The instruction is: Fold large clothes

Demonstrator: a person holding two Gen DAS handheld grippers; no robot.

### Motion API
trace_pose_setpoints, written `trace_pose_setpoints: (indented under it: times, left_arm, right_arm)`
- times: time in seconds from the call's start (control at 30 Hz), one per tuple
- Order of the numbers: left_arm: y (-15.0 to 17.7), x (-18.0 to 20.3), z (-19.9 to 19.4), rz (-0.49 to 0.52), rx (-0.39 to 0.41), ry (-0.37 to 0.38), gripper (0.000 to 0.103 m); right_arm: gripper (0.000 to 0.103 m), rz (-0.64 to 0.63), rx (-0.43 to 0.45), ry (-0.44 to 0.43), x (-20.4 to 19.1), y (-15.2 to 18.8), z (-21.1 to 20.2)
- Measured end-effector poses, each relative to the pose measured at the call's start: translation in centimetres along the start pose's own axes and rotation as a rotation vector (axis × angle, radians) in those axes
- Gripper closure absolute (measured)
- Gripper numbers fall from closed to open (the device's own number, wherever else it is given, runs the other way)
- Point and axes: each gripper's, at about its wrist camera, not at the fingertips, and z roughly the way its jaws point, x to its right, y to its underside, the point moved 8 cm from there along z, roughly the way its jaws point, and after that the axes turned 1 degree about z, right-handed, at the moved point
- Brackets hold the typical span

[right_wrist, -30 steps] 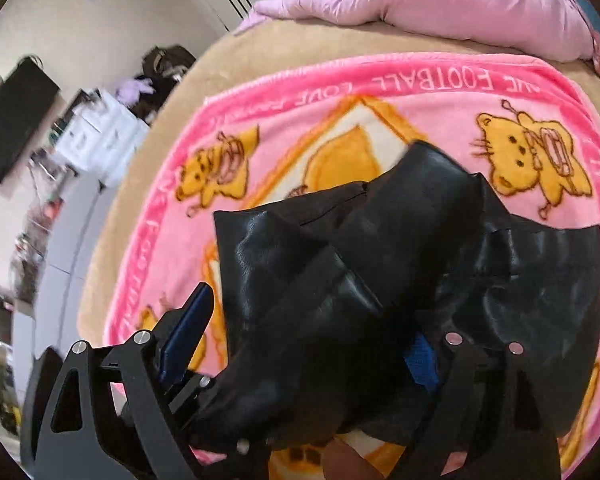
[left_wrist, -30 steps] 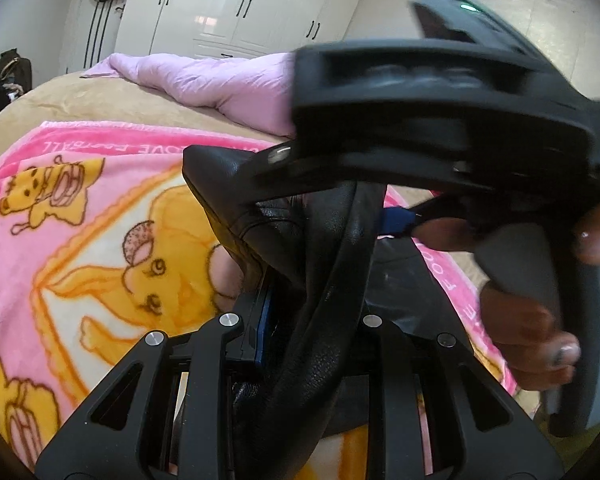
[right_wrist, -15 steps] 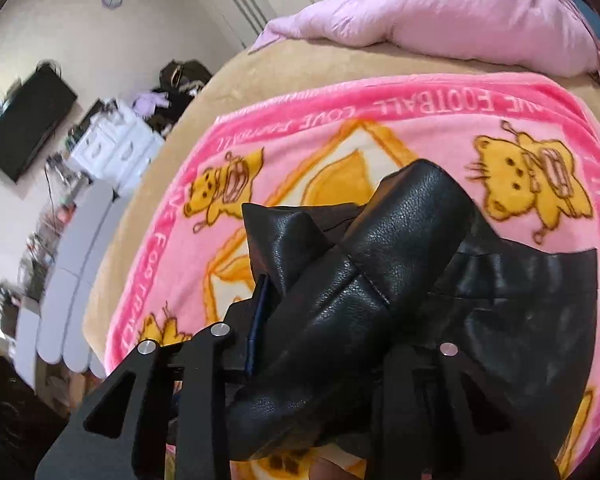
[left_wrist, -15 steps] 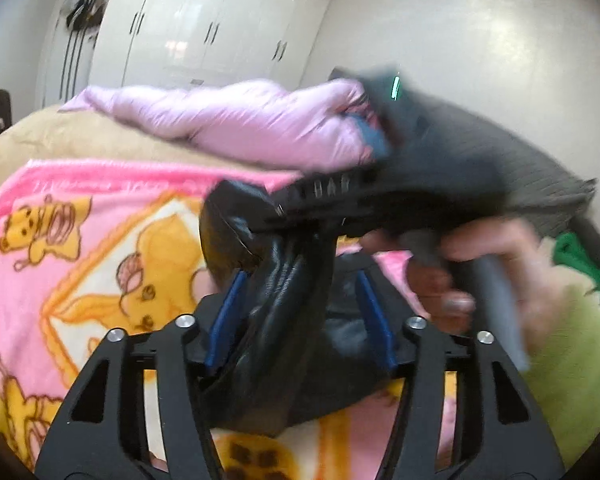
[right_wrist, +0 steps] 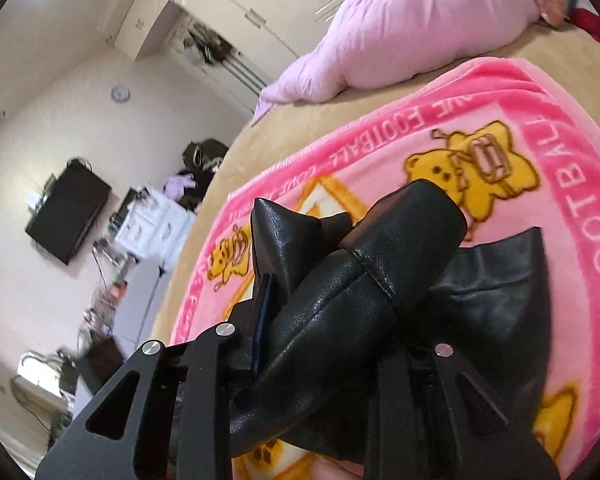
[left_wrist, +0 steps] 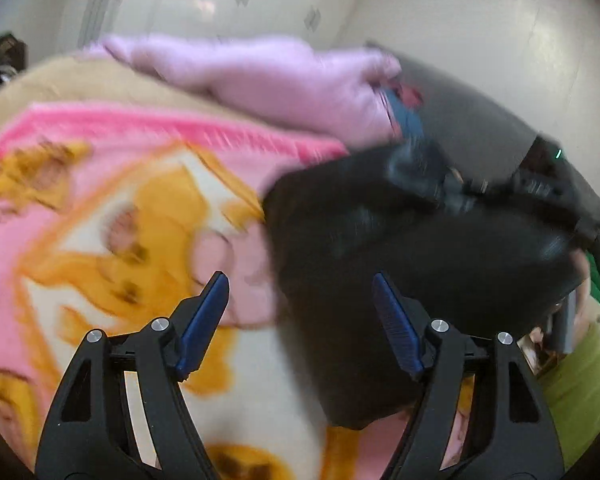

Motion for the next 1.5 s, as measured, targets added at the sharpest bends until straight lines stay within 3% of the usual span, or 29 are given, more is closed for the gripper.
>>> trace_pose_setpoints:
  times: [0.07, 0.17, 0.2, 0.33, 0.4, 0.47, 0.63, 0.7, 0.73, 0.77, 0.8, 0.83, 0.87, 0.93, 1.07, 1.23, 1.3, 1.37, 1.43, 1.47, 1.5]
  left_arm:
    - [1.1, 1.8, 2.0, -0.002, -0.030, 0.056, 0.038]
    - [2.0, 3.7, 3.2, 0.015, -0.044, 0.070, 0.038]
    - [2.1, 4.2, 3.6, 0.018, -0.051, 0.069, 0.038]
    - [2.2, 5.1, 5.1, 0.039, -0.078, 0.077, 0.038]
    - [2.9, 5.6, 5.7, 0.056, -0.094, 0.074, 0.038]
    - [3.4, 6.1, 5.8, 0.084, -0.098, 0.060, 0.038]
    - [4.1, 7.1, 6.0, 0.171, -0.097, -0.004, 0.038]
    - [4.2, 7.3, 6.3, 0.193, -0.096, -0.026, 0.038]
    - [4.3, 7.3, 6.4, 0.198, -0.096, -0.031, 0.038]
    - [4.4, 7.3, 6.5, 0.197, -0.098, -0.034, 0.038]
    - [4.4, 7.0, 6.8, 0.195, -0.103, -0.048, 0.037]
    - [4.4, 6.9, 7.1, 0.195, -0.107, -0.058, 0.037]
    - [4.4, 6.7, 7.1, 0.191, -0.111, -0.061, 0.037]
    - [3.8, 6.7, 6.3, 0.179, -0.103, -0.035, 0.037]
    - [2.1, 6.8, 5.0, 0.176, -0.055, 0.003, 0.027]
    - [3.8, 6.8, 8.5, 0.173, -0.158, 0.002, 0.023]
    - [4.3, 7.1, 9.2, 0.175, -0.163, -0.005, 0.020]
    - [4.7, 7.4, 9.7, 0.190, -0.170, -0.015, 0.018]
    - [5.0, 7.7, 9.9, 0.194, -0.171, -0.014, 0.018]
    - [5.0, 7.9, 9.9, 0.208, -0.168, -0.025, 0.017]
    - [5.0, 7.9, 10.0, 0.209, -0.166, -0.027, 0.016]
  right_arm:
    - [0.079, 0.014, 0.015, 0.026, 1.6, 0.0, -0.6]
    - [0.072, 0.063, 0.020, 0.085, 4.9, 0.2, -1.2]
    - [0.068, 0.080, 0.015, 0.093, 5.7, 0.3, -1.3]
    - [0.031, 0.174, -0.022, 0.127, 9.4, 1.0, -1.5]
    - [0.029, 0.201, -0.047, 0.143, 10.3, 1.4, -1.3]
    - [0.015, 0.203, -0.087, 0.173, 10.8, 2.0, -0.8]
    - [0.008, 0.117, -0.164, 0.286, 10.0, 2.7, 0.5]
    - [0.008, 0.054, -0.186, 0.348, 9.6, 3.0, 1.1]
    - [0.016, 0.009, -0.192, 0.396, 9.2, 3.1, 1.6]
    - [0.043, -0.032, -0.172, 0.433, 8.8, 3.0, 1.9]
    - [0.052, -0.075, -0.147, 0.448, 8.3, 2.9, 2.1]
    - [0.071, -0.119, -0.116, 0.423, 7.1, 2.7, 2.3]
    - [0.078, -0.162, -0.092, 0.390, 5.8, 2.6, 2.2]
    - [0.081, -0.250, -0.042, 0.365, 3.8, 2.3, 1.5]
    - [0.082, -0.279, 0.081, 0.226, 3.9, 0.3, -0.1]
    - [0.080, -0.175, 0.098, 0.197, 10.0, 0.8, -0.2]
    - [0.070, -0.161, 0.105, 0.216, 12.0, 1.2, 0.0]
    - [0.054, -0.124, 0.086, 0.262, 14.4, 2.0, 0.8]
    - [0.047, -0.101, 0.075, 0.288, 15.8, 2.8, 0.7]
    - [0.031, -0.099, 0.090, 0.306, 15.9, 3.0, 0.2]
    - [0.024, -0.097, 0.114, 0.345, 16.1, 2.9, -0.4]
